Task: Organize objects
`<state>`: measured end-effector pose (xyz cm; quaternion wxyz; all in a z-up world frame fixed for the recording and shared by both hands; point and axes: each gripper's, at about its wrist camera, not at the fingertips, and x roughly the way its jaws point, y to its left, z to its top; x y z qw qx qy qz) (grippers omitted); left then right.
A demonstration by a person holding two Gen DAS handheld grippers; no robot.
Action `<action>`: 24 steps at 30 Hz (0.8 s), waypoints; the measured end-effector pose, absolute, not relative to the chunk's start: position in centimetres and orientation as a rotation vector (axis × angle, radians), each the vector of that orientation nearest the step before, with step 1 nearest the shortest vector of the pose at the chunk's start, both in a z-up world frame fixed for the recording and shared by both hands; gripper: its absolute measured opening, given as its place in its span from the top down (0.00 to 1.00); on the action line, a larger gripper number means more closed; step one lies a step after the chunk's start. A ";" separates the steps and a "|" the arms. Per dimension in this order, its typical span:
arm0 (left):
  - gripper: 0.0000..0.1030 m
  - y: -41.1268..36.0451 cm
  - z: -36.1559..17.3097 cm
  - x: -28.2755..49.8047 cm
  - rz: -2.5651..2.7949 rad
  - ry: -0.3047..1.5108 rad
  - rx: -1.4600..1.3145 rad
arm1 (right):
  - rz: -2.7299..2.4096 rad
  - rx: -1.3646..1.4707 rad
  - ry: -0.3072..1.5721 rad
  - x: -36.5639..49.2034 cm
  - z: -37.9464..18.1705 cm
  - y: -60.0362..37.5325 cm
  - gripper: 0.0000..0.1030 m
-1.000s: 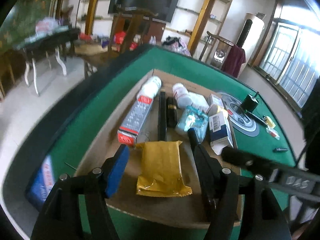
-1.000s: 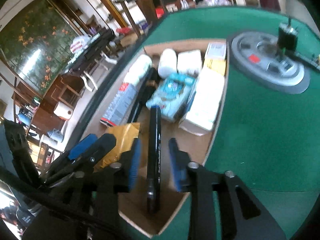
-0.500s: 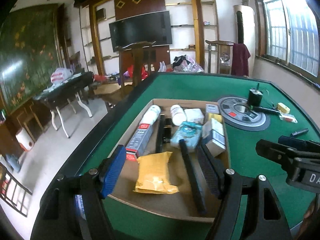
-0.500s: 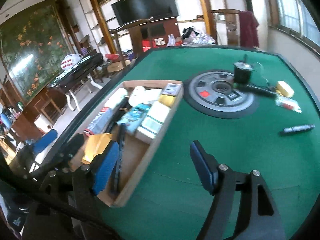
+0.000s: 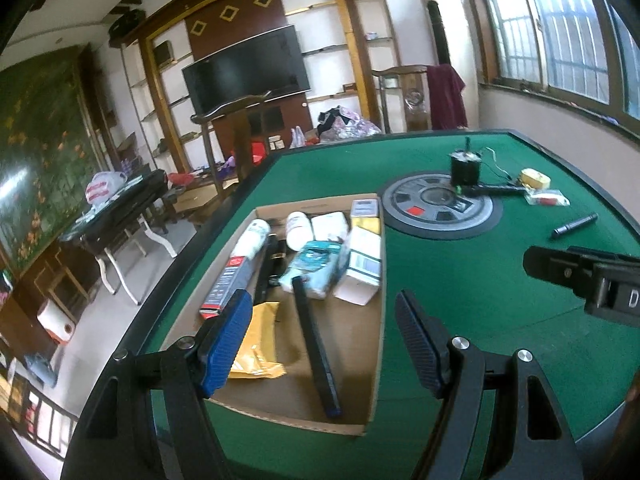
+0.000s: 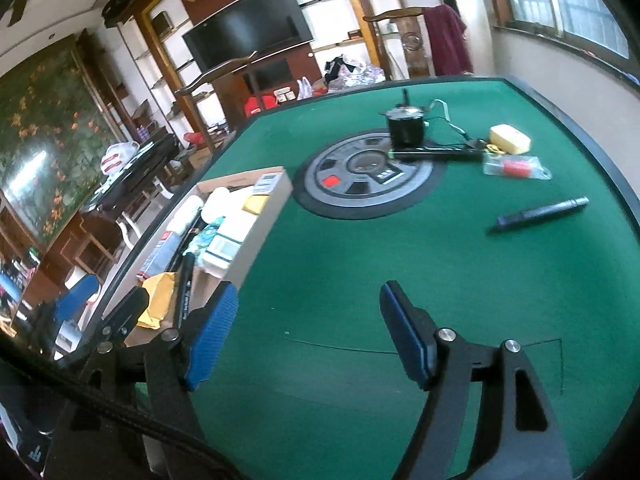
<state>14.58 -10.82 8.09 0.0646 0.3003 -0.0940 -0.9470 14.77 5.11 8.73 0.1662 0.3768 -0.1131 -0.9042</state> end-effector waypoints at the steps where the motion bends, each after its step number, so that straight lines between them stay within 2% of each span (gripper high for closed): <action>1: 0.34 -10.4 8.0 14.6 -2.859 -0.296 0.910 | -2.577 1.075 -0.335 14.8 8.7 5.6 0.29; 11: 0.34 -7.3 7.2 13.8 -2.875 -0.374 0.997 | -2.605 1.104 -0.457 13.6 7.8 10.5 0.29; 15: 0.34 -6.8 6.9 13.2 -2.914 -0.337 1.063 | -2.658 1.117 -0.507 12.8 7.7 14.0 0.29; 21: 0.34 -6.3 6.5 12.3 -2.984 -0.247 1.110 | -2.765 1.254 -0.788 11.1 6.4 23.9 0.29; 24: 0.34 -6.0 5.9 11.8 -2.998 -0.227 1.148 | -2.778 1.318 -0.870 10.4 5.6 27.0 0.29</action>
